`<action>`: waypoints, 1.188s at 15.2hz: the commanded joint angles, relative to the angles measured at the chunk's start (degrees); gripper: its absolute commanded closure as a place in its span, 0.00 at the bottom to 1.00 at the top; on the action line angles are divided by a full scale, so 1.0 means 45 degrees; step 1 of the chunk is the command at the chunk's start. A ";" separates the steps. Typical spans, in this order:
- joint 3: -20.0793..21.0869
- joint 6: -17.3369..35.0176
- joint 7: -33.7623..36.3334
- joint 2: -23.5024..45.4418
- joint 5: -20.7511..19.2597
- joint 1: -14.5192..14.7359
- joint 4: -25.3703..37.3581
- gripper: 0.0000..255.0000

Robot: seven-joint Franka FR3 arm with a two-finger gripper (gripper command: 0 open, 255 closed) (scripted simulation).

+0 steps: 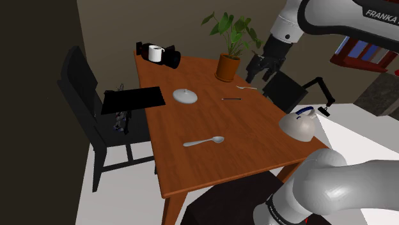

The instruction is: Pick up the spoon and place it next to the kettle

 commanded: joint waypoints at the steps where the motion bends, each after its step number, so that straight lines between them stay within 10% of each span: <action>1: 0.0000 0.0000 0.0000 0.0000 0.0000 0.0000 0.0000 0.00; 18: -0.0041 0.4435 0.1965 0.3211 0.1901 0.0228 -0.4261 0.00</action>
